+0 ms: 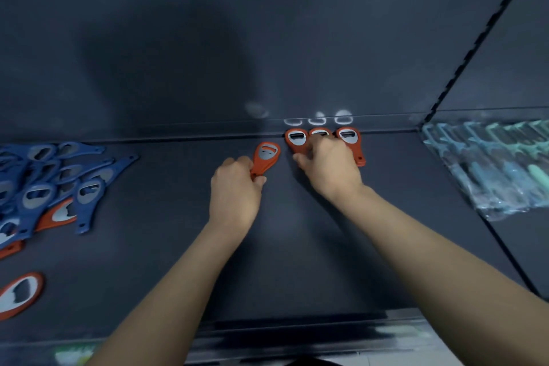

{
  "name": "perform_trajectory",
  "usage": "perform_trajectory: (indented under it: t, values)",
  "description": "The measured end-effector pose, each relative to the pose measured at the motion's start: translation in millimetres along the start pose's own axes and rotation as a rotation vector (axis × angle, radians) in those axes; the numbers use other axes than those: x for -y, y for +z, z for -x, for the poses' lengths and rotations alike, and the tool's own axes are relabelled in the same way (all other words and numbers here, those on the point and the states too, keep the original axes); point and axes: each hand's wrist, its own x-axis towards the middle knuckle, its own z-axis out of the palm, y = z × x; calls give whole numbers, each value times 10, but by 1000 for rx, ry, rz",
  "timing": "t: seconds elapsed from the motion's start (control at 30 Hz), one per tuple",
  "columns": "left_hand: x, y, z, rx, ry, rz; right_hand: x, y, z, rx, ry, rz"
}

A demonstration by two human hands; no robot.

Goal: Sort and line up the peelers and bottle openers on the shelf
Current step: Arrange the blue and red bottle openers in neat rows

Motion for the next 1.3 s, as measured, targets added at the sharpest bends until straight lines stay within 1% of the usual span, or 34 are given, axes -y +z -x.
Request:
perform_trajectory:
  t: [0.13,0.23,0.4,0.57,0.77,0.97,1.07,1.13,1.2,1.23,1.3]
  values:
    - [-38,57,26,11,46,46,50,114,23,26,14,85]
    - [-71,103,22,12,86,88,53,169,34,-10,14,115]
    - [-117,185,-43,-4,141,131,26,196,47,-44,-1,94]
    - [-131,243,-109,-18,193,155,5,217,90,-38,-4,55]
    - [-139,283,-132,-23,225,174,-18,228,93,-30,-9,69]
    - [-122,296,-116,-3,219,163,-34,216,117,-20,-30,55]
    - [-127,286,-113,1,205,147,-97,162,109,-72,-7,5]
    - [-157,281,-97,-52,206,136,-217,88,68,-139,37,22]
    - [-245,293,-71,-101,258,113,-380,4,26,-195,76,77]
    - [-306,309,-62,-99,290,111,-463,-37,11,-215,96,108]
    - [-435,355,-47,-41,359,103,-601,-106,11,-232,153,140]
